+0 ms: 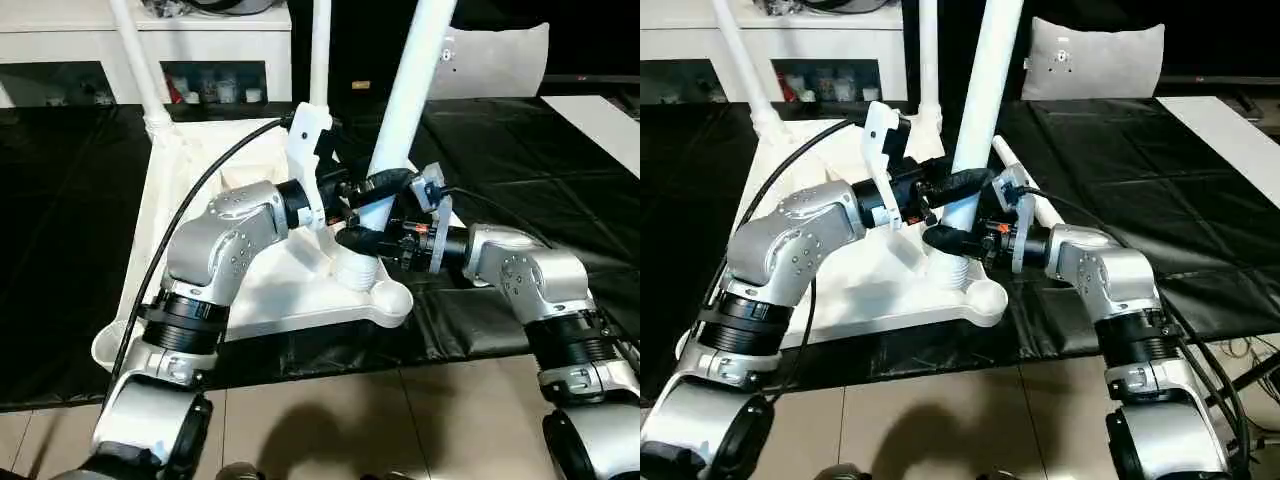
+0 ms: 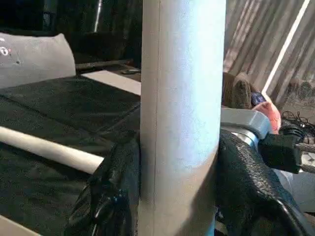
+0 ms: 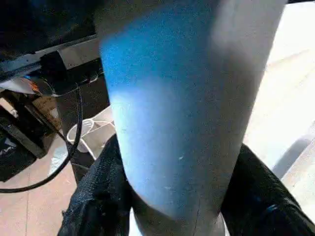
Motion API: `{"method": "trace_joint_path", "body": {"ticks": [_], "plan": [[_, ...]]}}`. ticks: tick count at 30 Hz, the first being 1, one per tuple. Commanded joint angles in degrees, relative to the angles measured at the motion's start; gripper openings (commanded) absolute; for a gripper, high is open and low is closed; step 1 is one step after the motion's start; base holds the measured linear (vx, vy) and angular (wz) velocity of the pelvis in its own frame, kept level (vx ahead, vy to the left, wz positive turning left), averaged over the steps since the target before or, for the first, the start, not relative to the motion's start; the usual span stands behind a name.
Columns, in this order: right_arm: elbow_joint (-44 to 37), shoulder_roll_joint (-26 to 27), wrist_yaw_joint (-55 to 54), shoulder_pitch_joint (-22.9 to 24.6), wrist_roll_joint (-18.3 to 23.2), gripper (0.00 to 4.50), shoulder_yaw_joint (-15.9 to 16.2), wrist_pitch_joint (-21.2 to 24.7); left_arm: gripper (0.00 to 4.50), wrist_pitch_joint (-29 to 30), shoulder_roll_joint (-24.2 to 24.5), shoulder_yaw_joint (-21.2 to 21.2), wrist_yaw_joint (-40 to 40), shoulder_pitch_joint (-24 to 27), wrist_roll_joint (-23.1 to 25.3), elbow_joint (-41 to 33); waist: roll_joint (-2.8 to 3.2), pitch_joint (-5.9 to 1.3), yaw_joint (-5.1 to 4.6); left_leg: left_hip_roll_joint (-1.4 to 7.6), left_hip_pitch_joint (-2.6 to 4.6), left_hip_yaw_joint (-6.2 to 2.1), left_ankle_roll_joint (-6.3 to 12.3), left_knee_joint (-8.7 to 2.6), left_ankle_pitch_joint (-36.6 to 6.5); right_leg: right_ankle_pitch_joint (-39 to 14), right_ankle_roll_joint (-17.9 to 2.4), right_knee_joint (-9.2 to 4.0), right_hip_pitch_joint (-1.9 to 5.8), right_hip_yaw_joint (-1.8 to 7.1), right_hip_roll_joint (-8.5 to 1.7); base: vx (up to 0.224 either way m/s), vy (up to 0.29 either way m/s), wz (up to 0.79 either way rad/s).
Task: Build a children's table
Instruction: Pick table leg
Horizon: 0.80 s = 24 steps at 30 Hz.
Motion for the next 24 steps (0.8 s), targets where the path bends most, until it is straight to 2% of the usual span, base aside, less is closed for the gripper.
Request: {"method": "trace_joint_path", "body": {"ticks": [1,4,7,8,10,13,15,18,19,20,21,24], "plan": [[-0.25,0.44,-1.60,0.86,-0.57,1.92,-0.98,-1.95,2.54,0.53,-1.02,0.13,-0.35,-0.15,-2.31,-2.06,-0.86,-4.57,0.11,0.64,-0.16,0.39,2.68,-3.28,-4.56,-15.51,-7.90,-4.24,4.20,2.63,-3.33,0.000,0.000,0.00],[-0.01,1.15,-3.18,1.14,-2.02,1.91,-0.99,-4.94,2.81,1.24,-1.63,0.80,-0.78,0.03,-3.96,-3.05,-0.90,-4.56,0.10,0.58,-0.21,0.39,2.46,-3.30,-4.54,-15.37,-8.07,-4.18,4.20,2.62,-3.31,0.000,0.000,0.00],[0.41,2.34,-6.46,0.32,-1.68,1.91,-1.94,-2.60,3.00,2.90,-3.41,2.73,-1.16,0.52,-7.39,-5.36,-0.81,-4.51,-0.10,0.55,-0.26,0.42,2.61,-3.29,-4.58,-15.14,-8.52,-4.18,4.24,2.63,-3.30,0.000,0.000,0.00],[0.40,2.35,-6.51,0.31,-1.68,1.91,-1.93,-2.51,3.00,2.95,-3.48,2.79,-1.18,0.54,-7.51,-5.43,-0.83,-4.52,-0.05,0.64,-0.15,0.39,2.63,-3.33,-4.64,-15.07,-8.71,-4.22,4.23,2.63,-3.33,0.000,0.000,0.00],[0.43,2.29,-6.52,0.31,-2.15,1.91,-1.30,-2.54,3.40,3.82,-4.14,3.27,-1.79,0.87,-9.24,-6.32,-0.86,-4.54,-0.02,0.66,-0.20,0.39,2.68,-3.32,-4.68,-15.02,-8.80,-4.16,4.27,2.63,-3.32,0.000,0.000,0.00],[0.78,2.18,-5.75,0.53,-2.96,1.90,-0.36,-3.85,3.46,4.78,-4.62,3.05,-2.65,1.52,-11.01,-7.62,-0.88,-4.43,-0.02,0.62,-0.15,0.43,2.74,-3.37,-5.21,-16.11,-8.25,-4.34,4.17,2.64,-3.25,0.000,0.000,0.00],[0.87,2.31,-5.66,0.76,-3.23,1.89,-0.21,-4.80,3.84,5.13,-4.89,2.90,-2.99,1.89,-11.60,-8.06,-0.95,-4.43,-0.02,0.61,-0.19,0.44,2.59,-3.36,-5.33,-16.75,-7.73,-4.35,4.19,2.64,-3.28,0.000,0.000,0.00],[0.58,2.44,-5.82,1.17,-3.43,1.89,-0.09,-5.54,3.91,6.20,-5.52,3.44,-3.34,2.37,-12.61,-8.72,-0.94,-4.46,-0.04,0.63,-0.18,0.42,2.72,-3.35,-5.00,-16.59,-7.53,-4.37,4.20,2.66,-3.29,0.000,0.000,0.00],[0.51,2.50,-5.92,1.22,-3.38,1.89,-0.16,-5.57,4.18,6.35,-5.58,3.55,-3.28,2.49,-12.85,-8.87,-0.95,-4.42,-0.09,0.58,-0.24,0.45,2.86,-3.35,-4.90,-16.28,-7.57,-4.36,4.18,2.66,-3.17,0.000,0.000,0.00],[0.40,2.52,-6.19,1.23,-3.26,1.89,-0.48,-5.35,4.30,6.10,-5.36,3.68,-2.98,2.77,-12.84,-8.98,-0.73,-4.45,-0.09,0.55,-0.22,0.42,2.88,-3.33,-4.97,-16.24,-7.52,-4.42,4.18,2.64,-3.14,0.000,0.000,0.00],[0.51,2.61,-6.99,1.17,-3.36,1.89,-1.06,-5.39,4.34,5.39,-4.88,3.76,-2.50,2.99,-12.22,-8.92,-0.47,-4.47,-0.05,0.64,-0.17,0.32,2.80,-3.39,-5.01,-15.99,-7.65,-4.31,4.20,2.63,-3.18,0.000,0.000,0.00],[0.43,2.49,-8.15,1.26,-2.83,1.89,-2.49,-5.08,4.48,3.94,-3.17,4.03,-1.72,3.44,-10.35,-8.95,-0.51,-4.43,-0.17,0.60,-0.11,0.33,2.40,-3.46,-5.59,-16.24,-7.54,-4.47,4.17,2.62,-3.10,0.000,0.000,0.00]]}}
